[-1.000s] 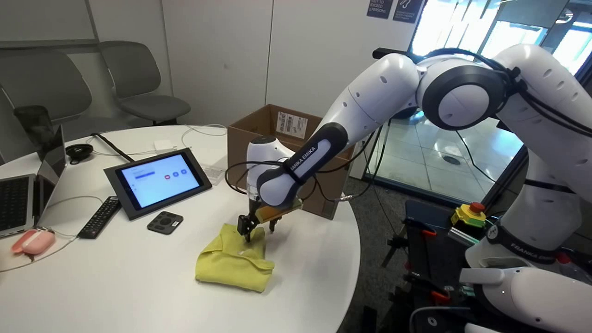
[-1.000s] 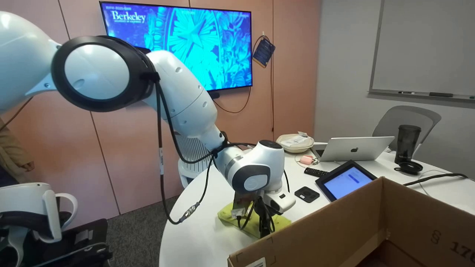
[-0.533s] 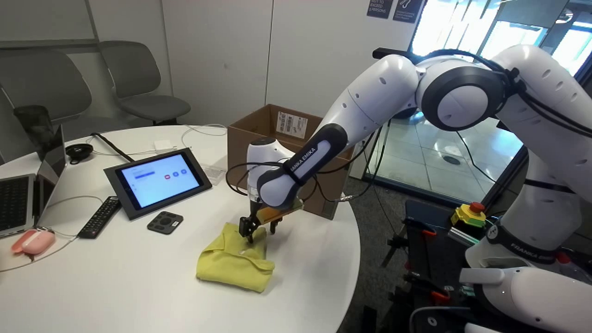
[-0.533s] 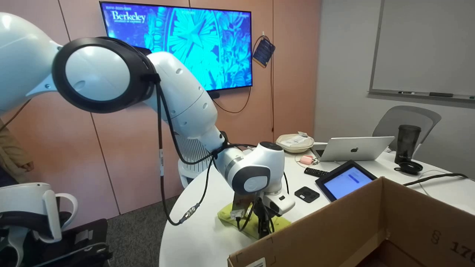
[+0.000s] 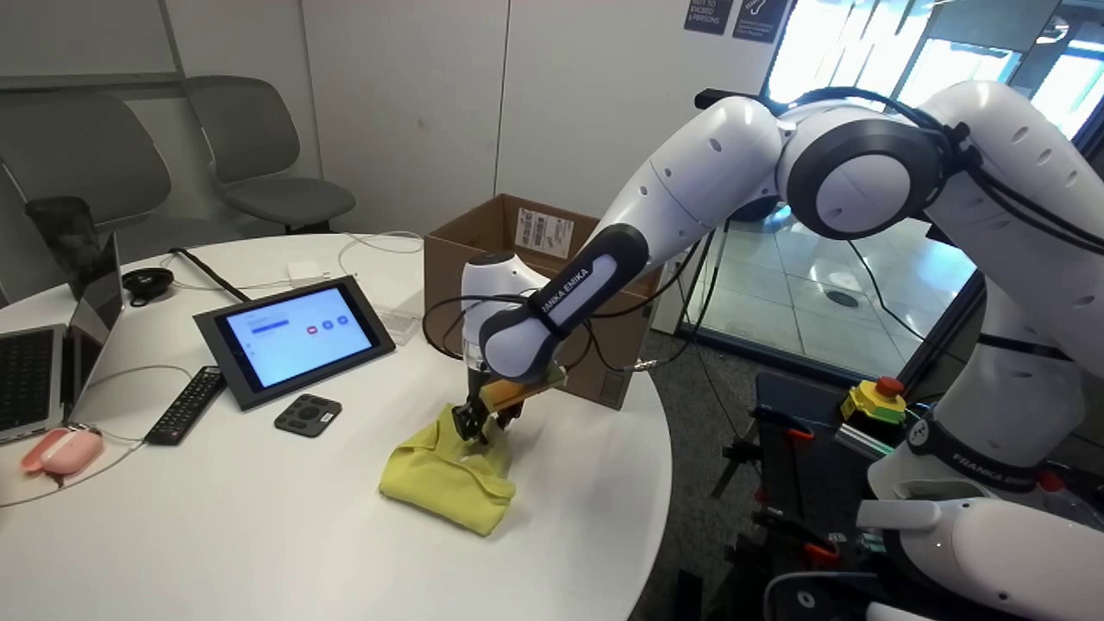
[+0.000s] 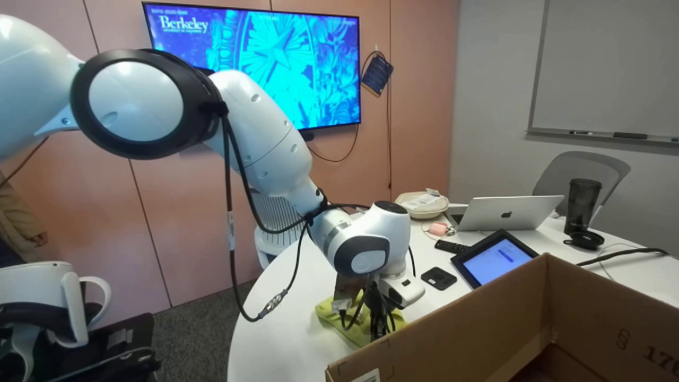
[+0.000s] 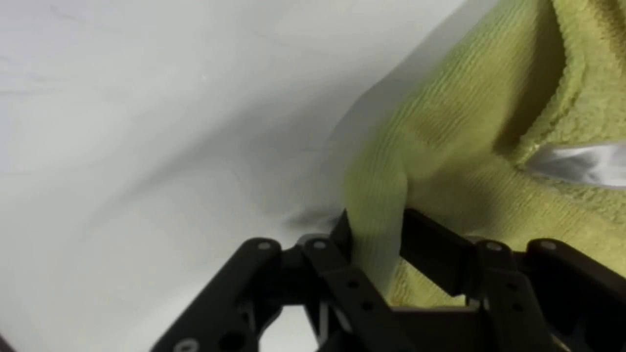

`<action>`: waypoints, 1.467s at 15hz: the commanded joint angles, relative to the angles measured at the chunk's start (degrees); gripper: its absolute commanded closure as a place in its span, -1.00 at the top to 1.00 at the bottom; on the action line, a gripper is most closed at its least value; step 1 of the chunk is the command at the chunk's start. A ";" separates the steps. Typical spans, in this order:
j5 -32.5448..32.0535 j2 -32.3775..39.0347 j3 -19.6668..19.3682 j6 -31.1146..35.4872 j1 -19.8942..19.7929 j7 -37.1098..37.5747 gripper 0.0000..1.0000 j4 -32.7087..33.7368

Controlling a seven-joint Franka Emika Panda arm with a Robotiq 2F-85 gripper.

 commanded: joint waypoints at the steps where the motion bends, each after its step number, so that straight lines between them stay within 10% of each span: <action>1: -0.09 -0.82 0.41 -0.29 -0.42 -1.12 -0.87 -0.87; 22: 0.40 -10.15 13.10 4.83 -6.33 -27.49 -0.83 -8.65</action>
